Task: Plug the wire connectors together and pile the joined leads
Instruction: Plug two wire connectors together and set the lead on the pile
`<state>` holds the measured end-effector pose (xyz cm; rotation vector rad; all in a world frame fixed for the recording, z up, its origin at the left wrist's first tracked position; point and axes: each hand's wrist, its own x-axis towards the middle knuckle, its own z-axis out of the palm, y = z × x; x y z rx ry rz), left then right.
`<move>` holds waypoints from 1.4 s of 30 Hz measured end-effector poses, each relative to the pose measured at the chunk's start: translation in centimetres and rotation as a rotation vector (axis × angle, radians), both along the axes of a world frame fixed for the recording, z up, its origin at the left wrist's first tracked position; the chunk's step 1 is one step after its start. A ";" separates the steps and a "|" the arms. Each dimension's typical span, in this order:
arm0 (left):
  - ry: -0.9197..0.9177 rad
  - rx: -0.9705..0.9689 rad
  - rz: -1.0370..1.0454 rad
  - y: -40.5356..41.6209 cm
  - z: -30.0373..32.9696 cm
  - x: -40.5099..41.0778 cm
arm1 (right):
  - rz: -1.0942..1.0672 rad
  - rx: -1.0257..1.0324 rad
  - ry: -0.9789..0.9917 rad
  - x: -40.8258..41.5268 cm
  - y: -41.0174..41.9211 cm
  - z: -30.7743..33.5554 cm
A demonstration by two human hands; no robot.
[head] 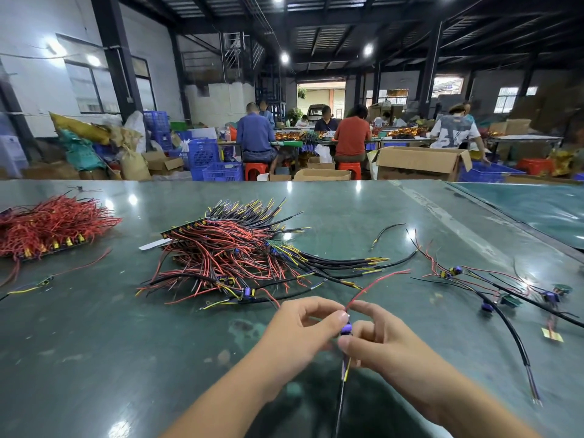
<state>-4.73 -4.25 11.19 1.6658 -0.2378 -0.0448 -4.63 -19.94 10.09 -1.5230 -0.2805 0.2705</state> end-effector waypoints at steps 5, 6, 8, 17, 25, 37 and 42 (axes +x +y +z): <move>-0.061 -0.005 0.094 0.1 -0.1 0.4 | 0.052 -0.164 -0.067 -0.2 0.7 -0.4; -0.062 -0.003 0.094 0.1 -0.1 0.5 | 0.059 -0.183 -0.073 -0.2 0.8 -0.4; -0.051 0.008 0.051 0.4 -0.2 0.6 | 0.065 -0.186 -0.077 -0.1 0.8 -0.6; 0.007 -0.041 0.075 0.5 0.0 0.8 | 0.092 -0.153 -0.098 0.1 0.6 -1.0; 0.105 -0.223 -0.042 0.6 0.6 0.7 | 0.130 -0.091 -0.100 -0.1 0.3 -0.5; -0.107 -0.200 0.208 0.7 0.3 1.1 | 0.088 -0.039 -0.130 -0.3 -0.1 0.3; -0.122 -0.244 0.225 1.1 0.5 1.3 | 0.058 -0.002 -0.110 -0.5 -0.1 0.7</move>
